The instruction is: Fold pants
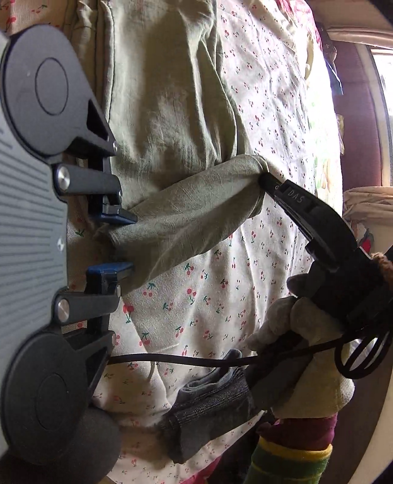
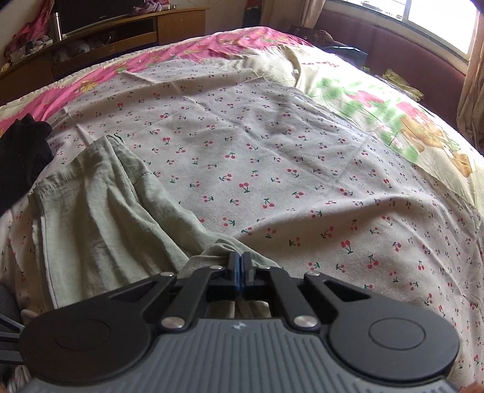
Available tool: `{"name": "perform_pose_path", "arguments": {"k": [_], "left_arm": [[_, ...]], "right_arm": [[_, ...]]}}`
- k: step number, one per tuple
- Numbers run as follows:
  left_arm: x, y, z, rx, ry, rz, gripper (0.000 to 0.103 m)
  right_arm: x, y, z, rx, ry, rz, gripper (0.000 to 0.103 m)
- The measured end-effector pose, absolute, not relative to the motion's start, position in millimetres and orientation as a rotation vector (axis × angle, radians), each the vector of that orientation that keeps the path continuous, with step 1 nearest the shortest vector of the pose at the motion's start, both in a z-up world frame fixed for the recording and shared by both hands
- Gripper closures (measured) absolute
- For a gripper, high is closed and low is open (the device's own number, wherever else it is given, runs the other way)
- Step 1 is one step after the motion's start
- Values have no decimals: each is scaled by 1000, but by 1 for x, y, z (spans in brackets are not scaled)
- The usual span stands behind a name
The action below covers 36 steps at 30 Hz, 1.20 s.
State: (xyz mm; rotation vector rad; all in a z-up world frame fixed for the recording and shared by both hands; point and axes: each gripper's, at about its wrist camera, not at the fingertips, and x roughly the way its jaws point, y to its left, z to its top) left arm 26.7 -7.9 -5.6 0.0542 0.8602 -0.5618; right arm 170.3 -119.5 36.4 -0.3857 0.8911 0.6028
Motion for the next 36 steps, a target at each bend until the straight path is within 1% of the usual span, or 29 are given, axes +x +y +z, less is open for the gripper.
{"name": "perform_pose_path", "arguments": {"k": [3,4,5,6,7,8,9,10,11,12,15,16,17,18,19,20,22,26,29,33,36], "left_arm": [[25,5,-4,-1,890,-546,64],[24,8,-3,-25,901,-550,63],[23,9,-2,-47,904,-555,63],[21,9,-1,-59,900,-555,62],[19,7,0,-65,893,-560,58],[18,5,1,-66,886,-567,54],[17,1,0,-61,883,-571,48],[18,-2,-1,-53,887,-573,47],[19,-7,-3,-42,891,-575,47],[19,-10,-4,-33,893,-574,46],[22,-17,-9,-10,903,-566,41],[23,-18,-10,-7,906,-564,40],[24,-19,-10,-3,903,-562,41],[24,-19,-9,0,894,-561,42],[23,-18,-7,-7,885,-572,51],[22,-17,-3,-21,874,-585,64],[20,-15,6,-42,853,-603,72],[14,-6,32,-62,747,-634,73],[15,13,50,-93,685,-625,73],[19,64,69,-173,617,-552,73],[26,106,67,-209,594,-448,73]], "right_arm": [[170,-128,37,-341,902,617,96],[168,-132,42,-324,898,611,90],[167,-134,46,-317,897,603,76],[165,-134,51,-309,891,599,70],[163,-134,55,-296,884,603,58],[161,-132,58,-287,878,619,54],[157,-127,61,-298,869,668,53],[154,-120,61,-334,848,706,47],[153,-112,60,-386,825,720,38],[153,-105,58,-434,819,732,37],[168,-96,43,-502,887,731,39],[174,-97,38,-501,920,726,44],[178,-100,33,-497,950,712,70],[181,-103,29,-481,989,690,88],[183,-109,28,-446,1029,674,98],[181,-114,31,-420,1026,672,98],[170,-128,46,-386,985,655,98],[158,-152,86,-245,910,592,98],[159,-148,109,-183,865,585,98],[173,-107,131,-180,806,618,98],[190,-61,125,-202,804,644,98]]}}
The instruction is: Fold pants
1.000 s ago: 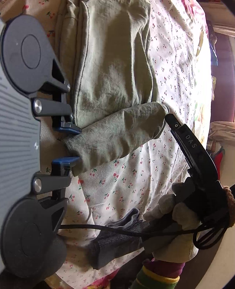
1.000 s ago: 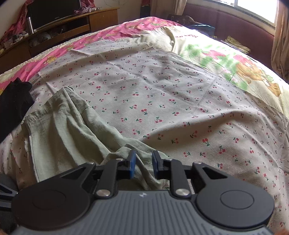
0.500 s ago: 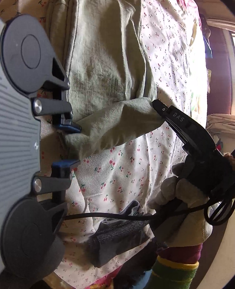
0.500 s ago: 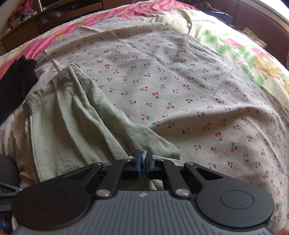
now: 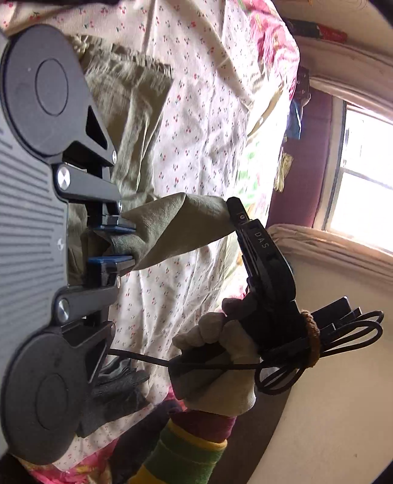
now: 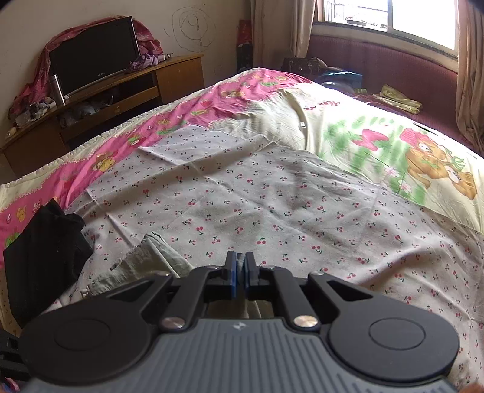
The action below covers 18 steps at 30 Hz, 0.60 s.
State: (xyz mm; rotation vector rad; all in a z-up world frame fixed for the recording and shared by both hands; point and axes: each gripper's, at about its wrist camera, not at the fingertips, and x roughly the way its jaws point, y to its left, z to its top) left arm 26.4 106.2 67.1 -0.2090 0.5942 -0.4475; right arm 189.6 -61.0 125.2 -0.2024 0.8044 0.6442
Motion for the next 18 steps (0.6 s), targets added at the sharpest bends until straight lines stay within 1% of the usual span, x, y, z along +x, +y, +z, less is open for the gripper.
{"name": "perform_pose_path", "arguments": {"k": [8,13,18], "left_arm": [[33,199,36,-264,637,-201,75],[32,223,24,-294,640,-153,75],[29,230,17,-380,664,-209,74]], "right_arm": [[217,50,71,-234,854,718,98],[222,87,45,-231,870,734,98],[221,107,40,-244,873,748,99]]}}
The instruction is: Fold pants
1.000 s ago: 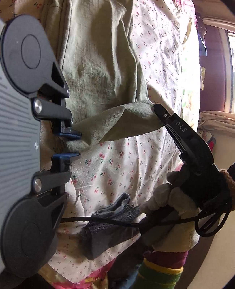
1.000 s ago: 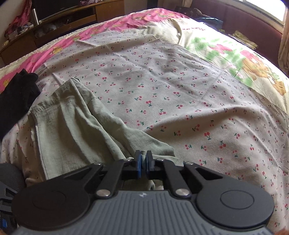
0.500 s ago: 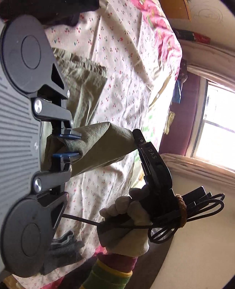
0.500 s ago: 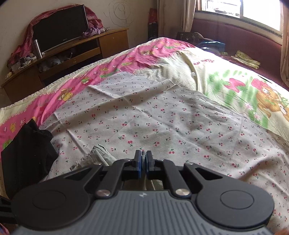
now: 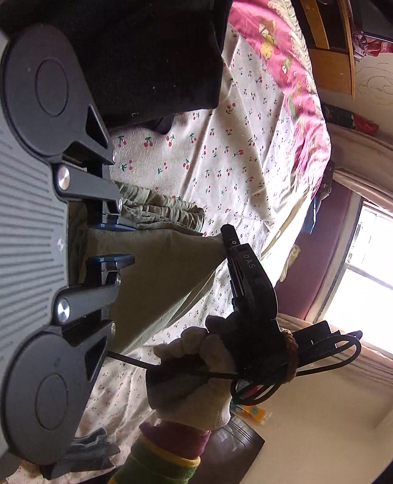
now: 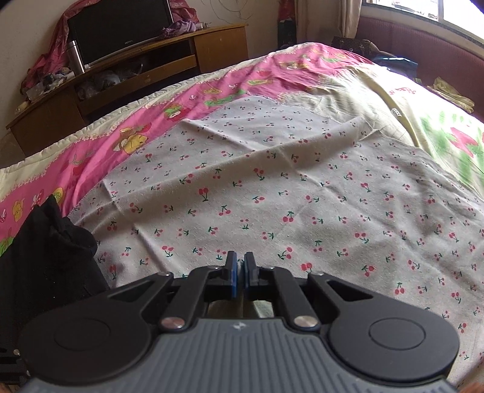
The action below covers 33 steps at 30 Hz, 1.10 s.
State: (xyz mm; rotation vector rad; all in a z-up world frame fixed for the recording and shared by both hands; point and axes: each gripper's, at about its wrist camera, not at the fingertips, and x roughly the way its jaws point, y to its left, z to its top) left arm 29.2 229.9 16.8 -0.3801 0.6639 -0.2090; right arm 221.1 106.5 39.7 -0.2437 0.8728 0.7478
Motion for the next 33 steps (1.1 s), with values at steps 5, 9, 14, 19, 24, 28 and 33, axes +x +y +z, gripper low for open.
{"name": "perform_pose_path", "arguments": {"k": [5,9,14,19,24,28,33], "left_arm": [[26,222,7,-372,688,-186,47],[19,201,2,-207,690,-151,47],[10,184,-3,8,693,-174,47],[14,176,-9,101,656,-165,47],[26,170,-13,156,629,-141,67],[27,190,3,41,593,-141,83],[20,211,19,-35,544,-91,84]], "right_arm": [[222,91,49,-228,867,736,99],[221,84,52,-231,866,729,99],[220,79,46,-232,875,725,99],[222,70,47,-204,872,717,99],[221,66,47,-203,874,712,98],[220,63,51,-189,863,713,98],[218,65,68,-153,814,729,99]]}}
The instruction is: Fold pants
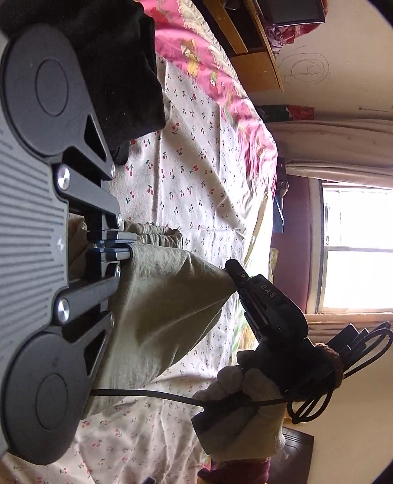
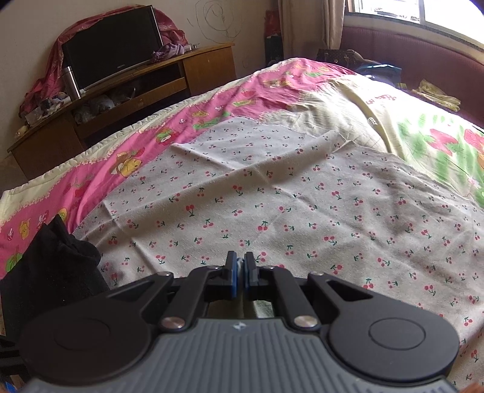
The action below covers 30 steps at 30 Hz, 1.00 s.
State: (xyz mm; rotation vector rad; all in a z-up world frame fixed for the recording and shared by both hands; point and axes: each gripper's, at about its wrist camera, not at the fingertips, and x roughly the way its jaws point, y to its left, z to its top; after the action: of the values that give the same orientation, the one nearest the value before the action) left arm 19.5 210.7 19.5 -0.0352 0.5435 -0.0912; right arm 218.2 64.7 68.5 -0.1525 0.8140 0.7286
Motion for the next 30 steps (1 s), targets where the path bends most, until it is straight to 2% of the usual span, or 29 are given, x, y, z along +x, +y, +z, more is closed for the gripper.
{"name": "perform_pose_path", "arguments": {"k": [4,6,11,13,14,15,16,21,24,26,28,30], "left_arm": [[28,216,1,-63,610,-53,84],[30,215,-10,-56,656,-45,84],[22,213,-18,-15,713,-33,84],[15,216,-10,-12,701,-30,84],[11,219,-4,-24,686,-27,84],[9,222,4,-41,668,-27,84],[9,226,13,-62,641,-34,84],[27,213,42,-58,502,-103,80],[50,196,30,-26,525,-158,79],[62,189,12,-9,606,-174,78],[61,187,-11,30,695,-157,78],[48,188,-20,59,706,-153,77]], "right_arm": [[220,80,59,-182,784,720,98],[227,91,39,-205,823,708,92],[246,115,0,-291,857,644,91],[257,109,10,-215,849,639,91],[260,103,18,-165,840,645,88],[262,94,32,-117,822,651,84],[260,85,42,-99,799,648,74],[230,42,77,-123,700,621,73],[205,18,71,-144,735,607,74],[194,0,57,-164,758,544,74],[196,-26,37,-110,827,469,74],[201,-49,15,6,924,427,71]]}}
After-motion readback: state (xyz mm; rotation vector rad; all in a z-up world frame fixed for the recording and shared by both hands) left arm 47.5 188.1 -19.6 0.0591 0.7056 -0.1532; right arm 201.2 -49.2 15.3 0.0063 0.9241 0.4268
